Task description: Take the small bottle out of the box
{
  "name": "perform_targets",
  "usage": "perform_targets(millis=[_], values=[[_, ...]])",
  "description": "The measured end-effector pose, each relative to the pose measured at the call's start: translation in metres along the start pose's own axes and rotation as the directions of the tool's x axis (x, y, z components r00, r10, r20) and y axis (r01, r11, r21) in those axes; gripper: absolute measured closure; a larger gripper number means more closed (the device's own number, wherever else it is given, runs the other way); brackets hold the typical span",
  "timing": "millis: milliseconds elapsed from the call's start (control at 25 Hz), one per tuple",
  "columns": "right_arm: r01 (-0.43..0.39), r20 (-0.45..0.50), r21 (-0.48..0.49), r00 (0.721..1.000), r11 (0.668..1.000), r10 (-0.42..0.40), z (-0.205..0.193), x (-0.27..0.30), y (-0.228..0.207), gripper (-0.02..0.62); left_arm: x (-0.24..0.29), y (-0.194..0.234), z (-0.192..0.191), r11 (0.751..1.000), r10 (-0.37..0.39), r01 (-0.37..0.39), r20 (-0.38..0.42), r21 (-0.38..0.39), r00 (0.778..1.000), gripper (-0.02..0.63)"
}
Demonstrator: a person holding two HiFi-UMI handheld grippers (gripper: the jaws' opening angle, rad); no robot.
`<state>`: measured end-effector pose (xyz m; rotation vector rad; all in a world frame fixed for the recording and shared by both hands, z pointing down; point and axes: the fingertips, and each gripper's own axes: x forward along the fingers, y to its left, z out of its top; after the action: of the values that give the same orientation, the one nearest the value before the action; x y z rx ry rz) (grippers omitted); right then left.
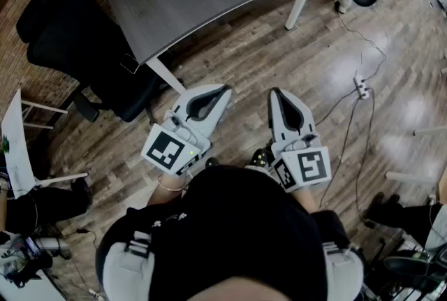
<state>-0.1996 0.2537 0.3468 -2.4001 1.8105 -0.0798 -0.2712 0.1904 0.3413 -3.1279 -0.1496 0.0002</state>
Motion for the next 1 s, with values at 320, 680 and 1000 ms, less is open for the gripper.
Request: perform_targets(millis=[320,680,1000], values=[[-0.016,0.006,-0.008,1.000,1.000,0.017,0.005,-0.001,-0.006,0.597,0.008,-0.003,0.004,1.000,0.009,-0.009,-0.009,0.014,1.000,0.604],[-0.028,0.038,0.025,0.999,0.999,0.027,0.011,-0.007,-0.016,0.596,0.012,-0.006,0.007,0.999,0.036,-0.036,-0.004,0.020,0.999,0.604],[-0.037,0.033,0.040,0.999,0.999,0.036,0.012,-0.020,-0.038,0.595,0.026,-0.018,0.011,0.999,0.039,-0.040,0.025,0.026,0.999,0.604]])
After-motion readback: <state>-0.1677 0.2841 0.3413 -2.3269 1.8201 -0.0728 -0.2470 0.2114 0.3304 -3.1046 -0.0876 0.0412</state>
